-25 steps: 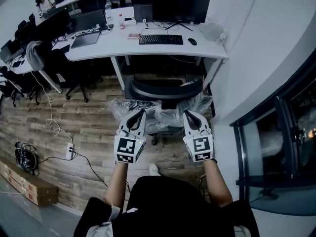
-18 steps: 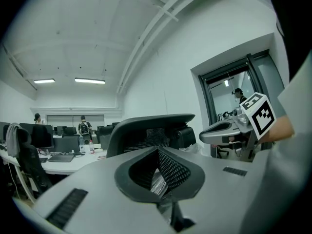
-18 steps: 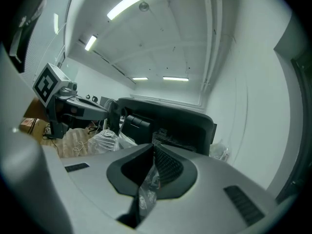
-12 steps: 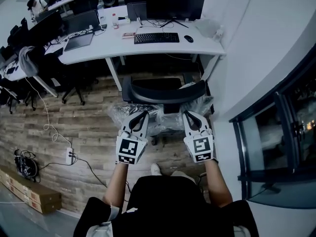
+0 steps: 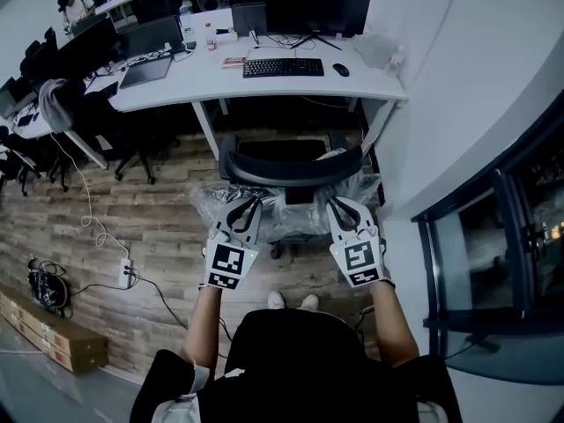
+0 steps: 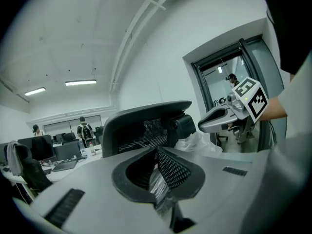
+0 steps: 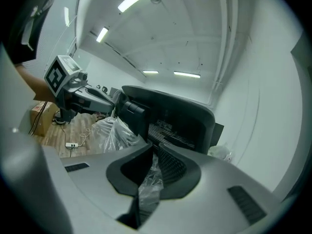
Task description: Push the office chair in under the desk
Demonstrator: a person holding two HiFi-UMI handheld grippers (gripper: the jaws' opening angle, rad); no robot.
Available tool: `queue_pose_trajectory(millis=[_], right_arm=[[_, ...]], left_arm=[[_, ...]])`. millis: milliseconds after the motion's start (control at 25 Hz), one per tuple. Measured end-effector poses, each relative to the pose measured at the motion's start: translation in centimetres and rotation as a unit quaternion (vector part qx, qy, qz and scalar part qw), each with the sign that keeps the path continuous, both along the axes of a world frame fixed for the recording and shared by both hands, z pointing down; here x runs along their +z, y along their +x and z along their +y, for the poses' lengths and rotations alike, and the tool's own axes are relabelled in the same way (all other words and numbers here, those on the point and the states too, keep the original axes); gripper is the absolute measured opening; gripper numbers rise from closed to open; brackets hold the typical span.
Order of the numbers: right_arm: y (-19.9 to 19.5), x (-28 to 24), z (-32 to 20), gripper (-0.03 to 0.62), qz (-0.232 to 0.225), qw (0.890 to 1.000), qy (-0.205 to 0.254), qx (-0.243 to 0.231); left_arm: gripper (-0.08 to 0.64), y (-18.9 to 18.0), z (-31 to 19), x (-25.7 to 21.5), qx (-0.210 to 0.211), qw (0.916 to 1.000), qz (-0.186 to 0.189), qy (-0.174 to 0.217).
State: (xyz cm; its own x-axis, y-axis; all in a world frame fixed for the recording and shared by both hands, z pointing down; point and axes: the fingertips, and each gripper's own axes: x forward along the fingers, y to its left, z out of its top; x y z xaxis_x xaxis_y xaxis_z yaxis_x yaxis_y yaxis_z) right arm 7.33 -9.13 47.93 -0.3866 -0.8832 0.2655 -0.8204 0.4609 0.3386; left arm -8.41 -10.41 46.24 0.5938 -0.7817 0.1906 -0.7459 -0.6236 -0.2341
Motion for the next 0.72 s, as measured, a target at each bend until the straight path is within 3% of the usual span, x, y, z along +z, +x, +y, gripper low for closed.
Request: queue_pose_trajectory(millis=[200, 320, 520, 600, 720], right_arm=[[0.8, 0.6, -0.3, 0.028, 0.044, 0.999, -0.006, -0.02], [1.0, 1.2, -0.5, 0.037, 0.094, 0.995, 0.0, -0.037], [1.3, 2.7, -1.0, 0.145, 0.168, 0.983, -0.007, -0.068], [1.5, 3.0, -1.5, 0.188, 0.195, 0.978, -0.006, -0.076], [1.6, 3.9, -2.0, 0.272, 0.242, 0.966, -0.002, -0.087]], left_arm=[[0.02, 0.1, -0.1, 0.8, 0.003, 0.9987, -0.05, 0.005], [0.098, 0.2, -0.3, 1.7, 0.01, 0.9951, -0.099, 0.0], [0.196, 0.9, -0.5, 2.9, 0.034, 0.986, -0.163, 0.003], [0.277, 1.4, -0.6, 3.7, 0.058, 0.9805, -0.188, -0.004], [0.333, 1.7, -0.9, 4.9, 0.076, 0.9714, -0.225, -0.009]])
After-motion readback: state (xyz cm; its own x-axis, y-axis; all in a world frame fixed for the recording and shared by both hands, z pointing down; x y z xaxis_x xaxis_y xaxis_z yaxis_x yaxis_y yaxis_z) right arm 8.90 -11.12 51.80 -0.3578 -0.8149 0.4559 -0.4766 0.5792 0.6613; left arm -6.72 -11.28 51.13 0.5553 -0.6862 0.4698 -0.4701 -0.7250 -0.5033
